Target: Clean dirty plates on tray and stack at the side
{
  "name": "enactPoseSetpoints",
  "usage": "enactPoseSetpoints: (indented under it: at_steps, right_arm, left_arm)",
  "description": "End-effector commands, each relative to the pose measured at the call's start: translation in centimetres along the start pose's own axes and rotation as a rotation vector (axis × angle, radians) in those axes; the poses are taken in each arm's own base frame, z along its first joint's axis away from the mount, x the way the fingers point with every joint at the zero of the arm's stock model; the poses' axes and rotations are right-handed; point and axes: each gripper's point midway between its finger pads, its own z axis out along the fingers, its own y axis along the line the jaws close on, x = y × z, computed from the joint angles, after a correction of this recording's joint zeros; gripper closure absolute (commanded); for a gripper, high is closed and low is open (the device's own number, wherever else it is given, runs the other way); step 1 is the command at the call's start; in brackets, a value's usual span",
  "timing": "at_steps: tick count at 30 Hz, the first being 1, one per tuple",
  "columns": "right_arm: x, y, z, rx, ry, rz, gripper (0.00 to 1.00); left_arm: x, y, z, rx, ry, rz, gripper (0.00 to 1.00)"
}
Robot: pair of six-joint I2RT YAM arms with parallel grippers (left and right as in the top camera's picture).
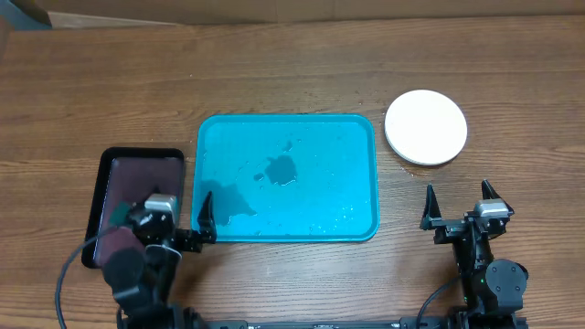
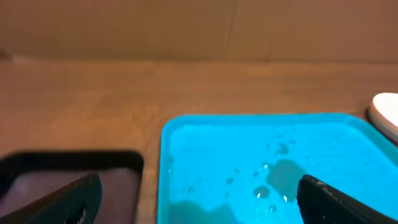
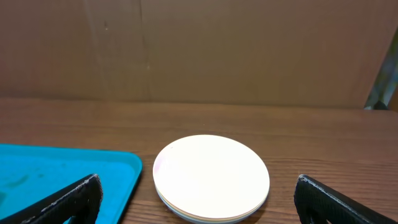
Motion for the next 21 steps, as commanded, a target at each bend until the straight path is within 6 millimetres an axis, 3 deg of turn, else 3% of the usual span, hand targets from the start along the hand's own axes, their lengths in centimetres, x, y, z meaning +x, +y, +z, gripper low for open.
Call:
enactPoseSetpoints:
  at_steps: [1,6,15,21]
  right_arm:
    - [0.1,-0.2,0.0,0.012,-0.005,-0.004,0.00]
    - [0.1,-0.2,0.0,0.012,-0.006,-0.004,0.00]
    - [0.1,-0.2,0.0,0.012,-0.005,-0.004,0.00]
    - [0.1,-0.2,0.0,0.012,-0.005,-0.004,0.00]
  left_arm:
    - [0.7,-0.6,0.1,0.026,-0.056,0.028,0.00]
    - [1.7,-1.0,0.5,0.042,-0.131,0.066,0.00]
    - [2.2,1.4,0.5,-0.153,-0.120,-0.034,0.00]
    - [2.2,1.3,0.5,-0.146,-0.121,-0.036,0.00]
